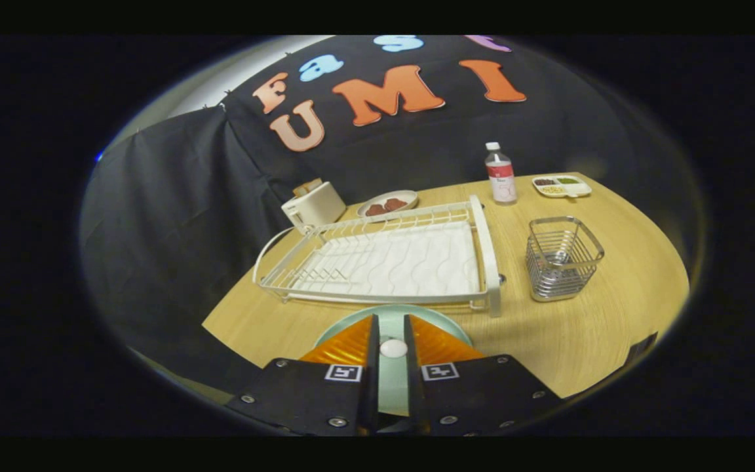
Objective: Take the plate from the dish rack, then take the spoon from the basket and place it into the plate.
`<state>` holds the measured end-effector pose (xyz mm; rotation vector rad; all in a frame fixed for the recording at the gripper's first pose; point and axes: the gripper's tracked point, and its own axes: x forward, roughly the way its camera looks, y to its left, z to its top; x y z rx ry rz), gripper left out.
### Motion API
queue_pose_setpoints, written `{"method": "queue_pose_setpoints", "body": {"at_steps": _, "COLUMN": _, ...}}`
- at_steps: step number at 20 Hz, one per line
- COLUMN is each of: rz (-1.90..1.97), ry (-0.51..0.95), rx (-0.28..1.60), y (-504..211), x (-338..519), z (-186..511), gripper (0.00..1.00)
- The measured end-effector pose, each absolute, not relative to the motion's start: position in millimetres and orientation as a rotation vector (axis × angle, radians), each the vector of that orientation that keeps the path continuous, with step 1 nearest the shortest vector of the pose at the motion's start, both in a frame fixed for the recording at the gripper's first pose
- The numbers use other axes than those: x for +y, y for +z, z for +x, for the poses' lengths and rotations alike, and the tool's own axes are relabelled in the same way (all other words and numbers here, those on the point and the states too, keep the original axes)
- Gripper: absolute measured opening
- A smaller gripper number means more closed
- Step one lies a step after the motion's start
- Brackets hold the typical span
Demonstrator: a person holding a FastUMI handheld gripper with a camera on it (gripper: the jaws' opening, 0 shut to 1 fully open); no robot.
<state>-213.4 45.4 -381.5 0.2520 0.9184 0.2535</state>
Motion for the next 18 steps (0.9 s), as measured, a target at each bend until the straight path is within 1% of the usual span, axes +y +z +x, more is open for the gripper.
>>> {"method": "queue_pose_setpoints", "body": {"at_steps": 4, "rz": 0.227, "ry": 0.211, "rx": 0.958, "y": -388.9, "x": 30.6, "z": -218.2, "gripper": 0.28}}
{"method": "queue_pose_setpoints", "body": {"at_steps": 5, "rz": 0.231, "ry": 0.203, "rx": 0.955, "y": -388.4, "x": 30.0, "z": -215.1, "gripper": 0.33}}
{"method": "queue_pose_setpoints", "body": {"at_steps": 6, "rz": 0.240, "ry": 0.200, "rx": 0.950, "y": -385.6, "x": 29.6, "z": -212.1, "gripper": 0.36}}
{"method": "queue_pose_setpoints", "body": {"at_steps": 7, "rz": 0.244, "ry": 0.199, "rx": 0.940, "y": -380.6, "x": 29.3, "z": -209.2, "gripper": 0.44}}
{"method": "queue_pose_setpoints", "body": {"at_steps": 8, "rz": 0.242, "ry": 0.194, "rx": 0.926, "y": -374.8, "x": 27.6, "z": -204.0, "gripper": 0.47}}
{"method": "queue_pose_setpoints", "body": {"at_steps": 9, "rz": 0.236, "ry": 0.191, "rx": 0.907, "y": -366.8, "x": 25.9, "z": -198.5, "gripper": 0.54}}
{"method": "queue_pose_setpoints", "body": {"at_steps": 10, "rz": 0.230, "ry": 0.183, "rx": 0.883, "y": -357.8, "x": 24.0, "z": -191.0, "gripper": 0.58}}
{"method": "queue_pose_setpoints", "body": {"at_steps": 12, "rz": 0.234, "ry": 0.173, "rx": 0.840, "y": -337.4, "x": 21.0, "z": -174.9, "gripper": 0.70}}
{"method": "queue_pose_setpoints", "body": {"at_steps": 14, "rz": 0.239, "ry": 0.166, "rx": 0.784, "y": -312.8, "x": 19.1, "z": -159.4, "gripper": 0.74}}
{"method": "queue_pose_setpoints", "body": {"at_steps": 16, "rz": 0.230, "ry": 0.158, "rx": 0.709, "y": -285.1, "x": 17.3, "z": -140.4, "gripper": 0.81}}
{"method": "queue_pose_setpoints", "body": {"at_steps": 18, "rz": 0.209, "ry": 0.144, "rx": 0.642, "y": -260.9, "x": 12.7, "z": -126.4, "gripper": 0.90}}
